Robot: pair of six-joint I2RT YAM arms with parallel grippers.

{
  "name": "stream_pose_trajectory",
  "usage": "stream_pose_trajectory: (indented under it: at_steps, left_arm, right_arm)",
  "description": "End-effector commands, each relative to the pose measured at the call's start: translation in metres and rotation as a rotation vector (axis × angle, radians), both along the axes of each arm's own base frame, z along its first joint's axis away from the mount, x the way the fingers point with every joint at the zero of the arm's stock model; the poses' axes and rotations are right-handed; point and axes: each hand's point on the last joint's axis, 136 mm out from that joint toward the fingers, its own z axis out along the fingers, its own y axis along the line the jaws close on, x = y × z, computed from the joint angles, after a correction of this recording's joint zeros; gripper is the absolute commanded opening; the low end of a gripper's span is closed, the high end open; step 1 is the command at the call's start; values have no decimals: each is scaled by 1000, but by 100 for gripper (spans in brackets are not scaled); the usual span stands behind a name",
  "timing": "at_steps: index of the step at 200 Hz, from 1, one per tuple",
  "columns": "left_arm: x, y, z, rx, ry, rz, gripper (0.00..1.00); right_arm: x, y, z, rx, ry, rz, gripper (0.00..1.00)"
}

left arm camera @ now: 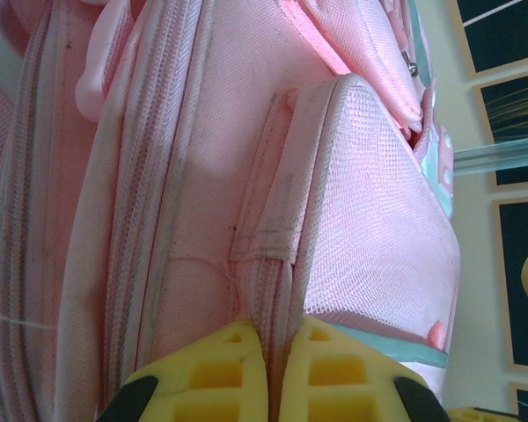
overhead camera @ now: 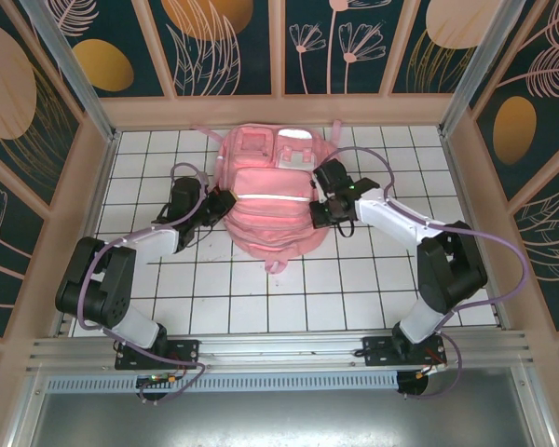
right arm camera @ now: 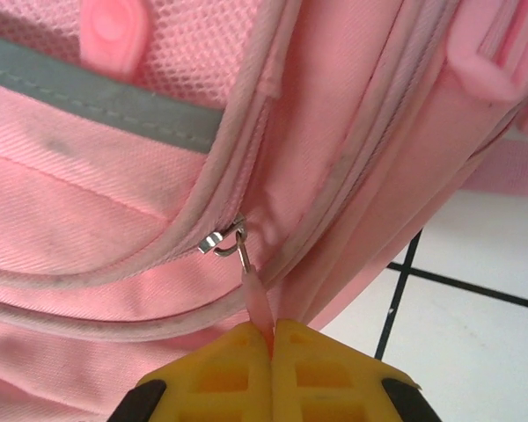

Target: Pack the student bag

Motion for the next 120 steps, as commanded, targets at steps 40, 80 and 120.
stream_pose_trajectory:
  at_steps: [40, 80, 120]
  left_arm:
    - [51, 59, 14, 185, -89, 107, 0]
    - [90, 66, 14, 258, -86, 53, 0]
    - [94, 67, 15, 305, -82, 18, 0]
  right_arm:
    - [1, 18, 2, 126, -14, 85, 0]
    - [7, 46, 1, 109, -77, 161, 0]
    - [46, 21, 4, -22, -184, 112, 0]
